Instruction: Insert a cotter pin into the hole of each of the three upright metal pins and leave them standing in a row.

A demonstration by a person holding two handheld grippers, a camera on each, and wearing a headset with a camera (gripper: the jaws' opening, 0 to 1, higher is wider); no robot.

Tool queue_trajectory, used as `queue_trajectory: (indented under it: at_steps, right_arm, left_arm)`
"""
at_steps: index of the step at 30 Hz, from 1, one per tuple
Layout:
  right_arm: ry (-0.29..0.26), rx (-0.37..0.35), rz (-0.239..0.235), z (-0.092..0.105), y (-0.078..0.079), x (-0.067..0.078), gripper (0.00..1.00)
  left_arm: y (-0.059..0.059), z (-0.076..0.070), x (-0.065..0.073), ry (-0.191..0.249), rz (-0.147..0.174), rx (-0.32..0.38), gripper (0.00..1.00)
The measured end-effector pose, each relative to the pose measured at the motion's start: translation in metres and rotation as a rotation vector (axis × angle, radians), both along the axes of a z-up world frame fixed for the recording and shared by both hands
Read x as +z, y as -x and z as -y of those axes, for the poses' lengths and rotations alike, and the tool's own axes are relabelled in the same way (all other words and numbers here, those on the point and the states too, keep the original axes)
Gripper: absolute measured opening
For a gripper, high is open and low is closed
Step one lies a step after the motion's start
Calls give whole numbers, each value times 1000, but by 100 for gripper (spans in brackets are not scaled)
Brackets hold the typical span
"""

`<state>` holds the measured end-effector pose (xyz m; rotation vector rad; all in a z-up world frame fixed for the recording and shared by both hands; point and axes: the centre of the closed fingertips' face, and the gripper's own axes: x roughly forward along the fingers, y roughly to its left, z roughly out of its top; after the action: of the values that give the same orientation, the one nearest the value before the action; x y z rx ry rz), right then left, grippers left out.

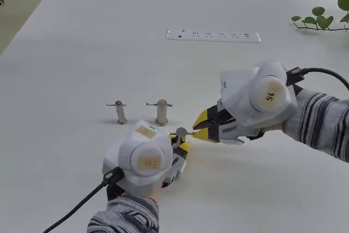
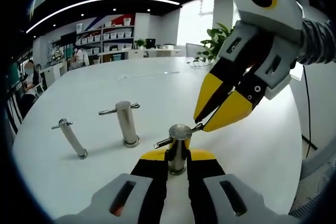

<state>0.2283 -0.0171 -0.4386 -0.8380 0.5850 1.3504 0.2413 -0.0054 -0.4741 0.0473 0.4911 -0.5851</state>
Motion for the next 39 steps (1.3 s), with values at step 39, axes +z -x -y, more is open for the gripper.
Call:
queue_trajectory:
  at_steps: [39]
  right_arm:
    - [24,20,35,-13,-2,-6,0]
  left_arm:
    - [0,0,-5,11,-42,5,12]
